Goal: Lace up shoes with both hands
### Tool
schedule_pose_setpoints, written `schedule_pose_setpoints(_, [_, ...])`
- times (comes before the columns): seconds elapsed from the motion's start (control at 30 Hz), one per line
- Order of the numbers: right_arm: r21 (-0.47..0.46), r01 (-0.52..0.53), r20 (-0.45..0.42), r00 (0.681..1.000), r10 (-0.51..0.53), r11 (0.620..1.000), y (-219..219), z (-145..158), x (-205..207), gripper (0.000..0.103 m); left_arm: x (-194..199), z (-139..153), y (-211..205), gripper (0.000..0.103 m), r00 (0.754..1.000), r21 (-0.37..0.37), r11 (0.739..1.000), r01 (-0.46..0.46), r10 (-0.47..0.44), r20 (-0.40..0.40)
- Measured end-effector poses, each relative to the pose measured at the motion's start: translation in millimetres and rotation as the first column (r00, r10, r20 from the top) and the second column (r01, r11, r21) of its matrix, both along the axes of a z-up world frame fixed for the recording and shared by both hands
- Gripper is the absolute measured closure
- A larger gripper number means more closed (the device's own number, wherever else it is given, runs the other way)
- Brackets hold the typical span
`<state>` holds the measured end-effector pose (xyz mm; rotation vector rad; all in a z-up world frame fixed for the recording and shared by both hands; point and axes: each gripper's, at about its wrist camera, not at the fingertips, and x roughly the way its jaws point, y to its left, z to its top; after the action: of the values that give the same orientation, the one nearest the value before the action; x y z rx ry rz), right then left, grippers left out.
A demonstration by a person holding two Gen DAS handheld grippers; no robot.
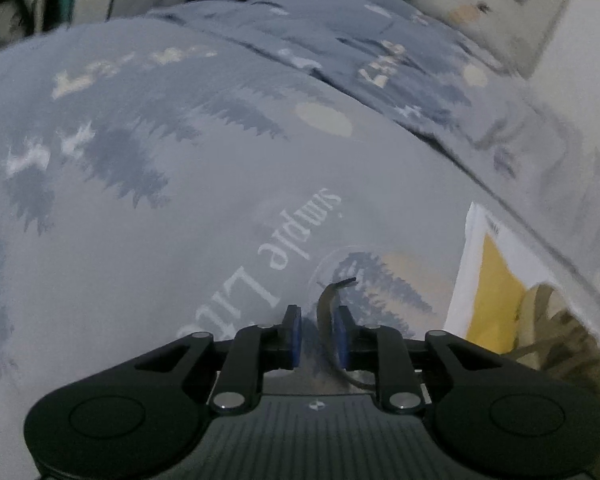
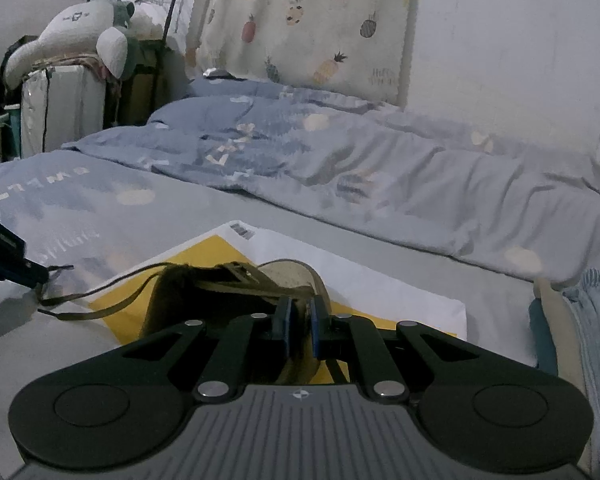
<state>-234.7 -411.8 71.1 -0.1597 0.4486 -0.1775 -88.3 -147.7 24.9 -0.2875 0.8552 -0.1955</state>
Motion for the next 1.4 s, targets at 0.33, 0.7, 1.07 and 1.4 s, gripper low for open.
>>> schedule_pose_setpoints(0.33, [0.018, -0.007, 0.026, 1.000, 0.006, 1.000, -3.7, 4.1, -4.3, 0.096, 6.0, -3.9, -31.1, 0.084, 0.989, 0.209, 0.971, 0.119, -0.134, 0.062])
schedule_pose_setpoints(0.7, [0.192, -0.021, 0.182, 0.983, -0.015, 0.981, -21.2, 21.6, -19.4, 0.085, -14.4, 26.2, -44.7, 0.102, 0.937, 0.043, 0.980, 0.197, -0.201, 0.285])
schedule_pose_setpoints(1.07, [0.642, -0.176, 0.258, 0.966, 0.005, 0.746, -62.5, 35.9, -26.3, 0.073, -98.6, 58.2, -104.2, 0.102, 0.655, 0.081, 0.848, 0.524, -0.462, 0.598])
schedule_pose_setpoints(1.4, [0.765, -0.200, 0.248, 0.969, 0.007, 0.612, -82.3, 32.8, -17.8, 0.073, -121.1, 53.4, -116.7, 0.102, 0.555, 0.127, 0.779, 0.614, -0.541, 0.631])
